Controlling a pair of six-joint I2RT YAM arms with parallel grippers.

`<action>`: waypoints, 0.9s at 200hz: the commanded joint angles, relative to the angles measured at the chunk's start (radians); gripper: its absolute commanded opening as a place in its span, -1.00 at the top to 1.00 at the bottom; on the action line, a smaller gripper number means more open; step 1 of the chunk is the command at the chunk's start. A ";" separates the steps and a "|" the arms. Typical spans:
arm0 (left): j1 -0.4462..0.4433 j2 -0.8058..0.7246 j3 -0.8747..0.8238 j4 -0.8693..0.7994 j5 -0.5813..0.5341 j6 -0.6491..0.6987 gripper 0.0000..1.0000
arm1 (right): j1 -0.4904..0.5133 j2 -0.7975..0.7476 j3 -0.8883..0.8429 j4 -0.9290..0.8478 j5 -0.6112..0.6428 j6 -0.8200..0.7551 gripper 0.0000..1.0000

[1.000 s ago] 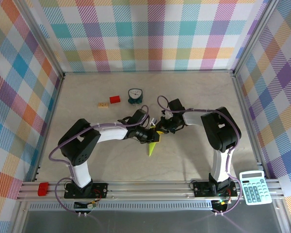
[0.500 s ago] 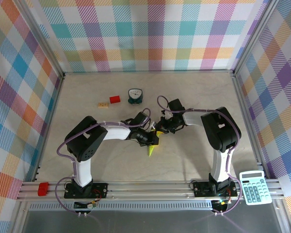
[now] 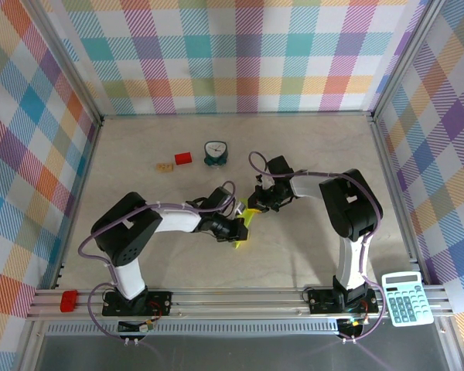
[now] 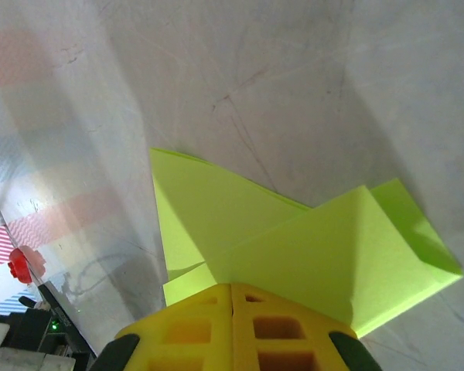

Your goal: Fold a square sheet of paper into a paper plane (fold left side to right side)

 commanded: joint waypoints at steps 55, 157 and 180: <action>-0.029 -0.084 -0.177 -0.009 -0.001 -0.048 1.00 | -0.007 0.081 -0.025 -0.110 0.148 -0.027 1.00; -0.007 -0.225 -0.126 -0.049 -0.052 -0.008 0.89 | -0.007 0.031 0.029 -0.062 0.065 -0.068 1.00; 0.025 -0.312 -0.129 -0.076 -0.100 0.026 0.67 | -0.007 -0.019 0.056 -0.053 0.047 -0.083 1.00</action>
